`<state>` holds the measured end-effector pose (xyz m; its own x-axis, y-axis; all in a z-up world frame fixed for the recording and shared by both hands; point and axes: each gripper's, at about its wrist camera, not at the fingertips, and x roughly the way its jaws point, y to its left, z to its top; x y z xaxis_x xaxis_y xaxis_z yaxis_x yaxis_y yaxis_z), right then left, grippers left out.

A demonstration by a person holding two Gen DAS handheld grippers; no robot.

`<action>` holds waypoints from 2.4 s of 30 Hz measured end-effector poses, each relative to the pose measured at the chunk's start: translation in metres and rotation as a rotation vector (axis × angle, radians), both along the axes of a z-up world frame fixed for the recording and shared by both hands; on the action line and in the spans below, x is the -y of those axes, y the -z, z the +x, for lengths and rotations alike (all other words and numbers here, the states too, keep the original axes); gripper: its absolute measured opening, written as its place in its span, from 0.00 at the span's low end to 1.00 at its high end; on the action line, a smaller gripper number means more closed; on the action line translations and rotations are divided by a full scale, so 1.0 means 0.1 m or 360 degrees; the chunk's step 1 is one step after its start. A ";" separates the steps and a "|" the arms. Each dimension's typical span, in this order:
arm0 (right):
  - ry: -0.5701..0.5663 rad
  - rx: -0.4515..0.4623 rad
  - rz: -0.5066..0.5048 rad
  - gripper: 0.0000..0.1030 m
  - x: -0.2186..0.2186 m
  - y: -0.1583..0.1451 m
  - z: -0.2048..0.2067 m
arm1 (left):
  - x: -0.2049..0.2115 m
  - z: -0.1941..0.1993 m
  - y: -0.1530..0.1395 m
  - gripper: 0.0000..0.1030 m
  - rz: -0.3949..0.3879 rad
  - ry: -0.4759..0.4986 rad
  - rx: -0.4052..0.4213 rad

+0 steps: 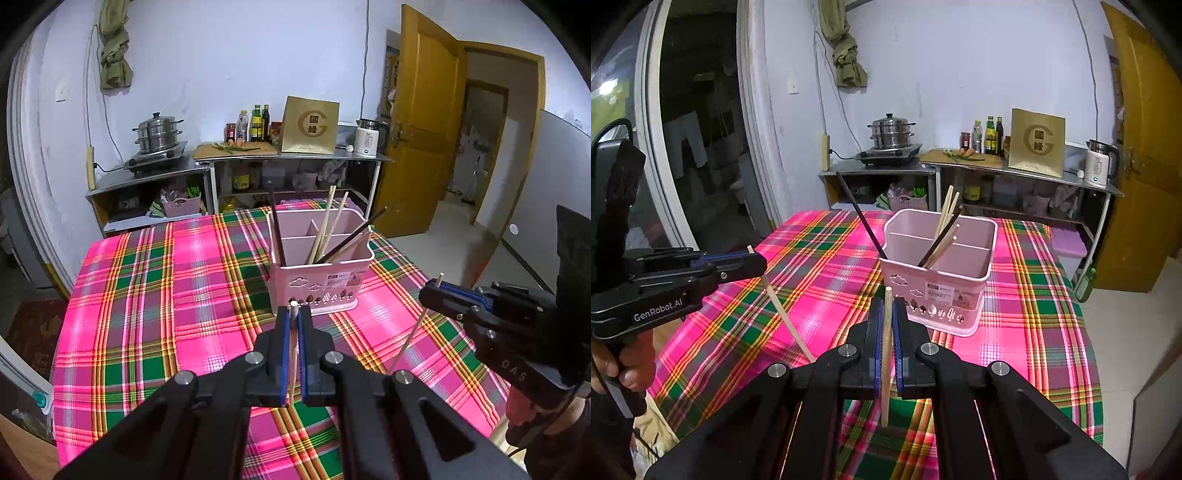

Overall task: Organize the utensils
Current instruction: 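Lift both held light chopsticks and carry them over the pink basket, then lower both light chopsticks into the basket compartments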

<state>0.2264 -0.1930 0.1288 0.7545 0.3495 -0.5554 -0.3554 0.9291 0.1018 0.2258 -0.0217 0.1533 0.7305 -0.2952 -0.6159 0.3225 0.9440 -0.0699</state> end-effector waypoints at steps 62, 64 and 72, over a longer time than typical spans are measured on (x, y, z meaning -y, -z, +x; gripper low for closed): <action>0.0023 0.0021 0.0090 0.04 0.02 -0.12 1.64 | 0.52 1.72 -0.12 0.04 0.0085 0.0063 -0.0065; 0.0020 -0.0007 0.0078 0.04 0.01 -0.08 1.66 | 0.54 1.74 -0.07 0.04 0.0099 0.0062 -0.0092; 0.0024 -0.0069 0.0048 0.04 0.02 0.03 1.68 | 0.57 1.76 0.06 0.05 0.0111 0.0064 -0.0142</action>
<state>0.3943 -0.1952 0.1262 0.7354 0.3557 -0.5768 -0.3363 0.9305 0.1450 0.4019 -0.0786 0.1472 0.6605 -0.2771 -0.6979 0.3555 0.9340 -0.0344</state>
